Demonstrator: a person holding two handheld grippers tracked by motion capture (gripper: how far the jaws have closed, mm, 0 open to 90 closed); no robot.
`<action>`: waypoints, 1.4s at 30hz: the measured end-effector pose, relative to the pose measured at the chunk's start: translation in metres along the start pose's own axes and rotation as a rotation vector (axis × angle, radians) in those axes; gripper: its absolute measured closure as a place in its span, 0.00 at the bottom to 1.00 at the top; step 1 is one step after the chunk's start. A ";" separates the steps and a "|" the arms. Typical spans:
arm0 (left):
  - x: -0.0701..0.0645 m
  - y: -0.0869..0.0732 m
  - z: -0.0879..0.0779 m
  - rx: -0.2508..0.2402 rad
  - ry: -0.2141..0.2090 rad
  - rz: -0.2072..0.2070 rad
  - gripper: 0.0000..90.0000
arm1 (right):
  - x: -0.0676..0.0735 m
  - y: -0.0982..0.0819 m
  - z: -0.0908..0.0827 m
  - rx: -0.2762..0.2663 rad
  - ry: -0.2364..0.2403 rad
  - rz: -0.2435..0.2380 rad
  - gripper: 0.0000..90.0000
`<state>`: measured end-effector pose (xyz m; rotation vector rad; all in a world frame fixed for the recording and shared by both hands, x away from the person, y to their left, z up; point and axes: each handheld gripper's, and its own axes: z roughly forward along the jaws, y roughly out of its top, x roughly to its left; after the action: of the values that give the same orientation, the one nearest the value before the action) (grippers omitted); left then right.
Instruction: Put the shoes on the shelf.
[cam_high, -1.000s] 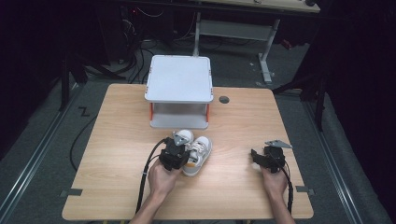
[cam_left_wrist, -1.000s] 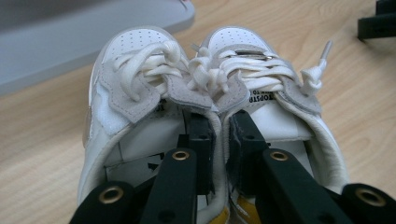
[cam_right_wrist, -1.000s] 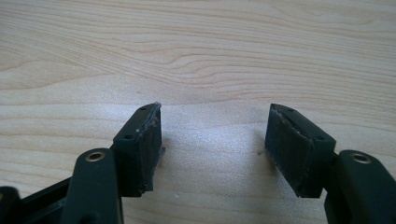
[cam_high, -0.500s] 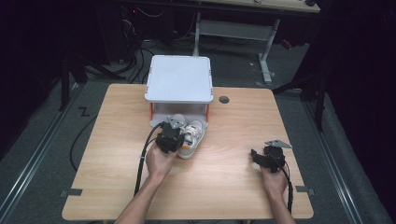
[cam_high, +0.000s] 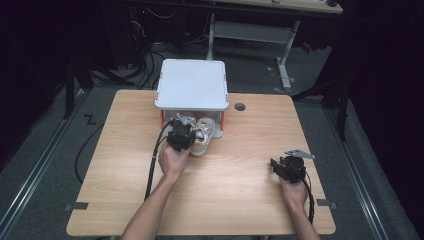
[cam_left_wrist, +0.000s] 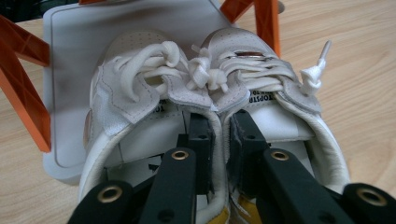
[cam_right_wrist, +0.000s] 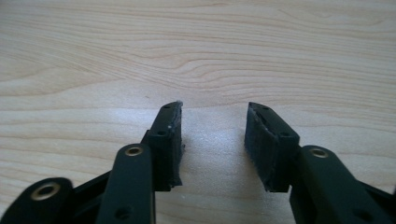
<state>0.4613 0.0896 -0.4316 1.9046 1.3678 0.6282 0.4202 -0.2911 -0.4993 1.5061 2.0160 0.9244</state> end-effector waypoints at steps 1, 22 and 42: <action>0.001 0.001 0.003 0.004 0.006 -0.004 0.89 | -0.001 0.000 0.000 0.002 0.005 0.006 0.65; 0.016 0.000 0.032 0.015 0.060 -0.103 0.88 | 0.024 0.057 -0.024 -0.098 0.203 -0.071 0.73; 0.019 0.001 0.030 0.006 0.048 -0.104 0.64 | 0.098 0.158 -0.016 -0.153 0.336 -0.211 0.84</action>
<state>0.4894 0.0992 -0.4504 1.8207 1.4905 0.6228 0.4817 -0.1736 -0.3679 1.0885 2.2220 1.2765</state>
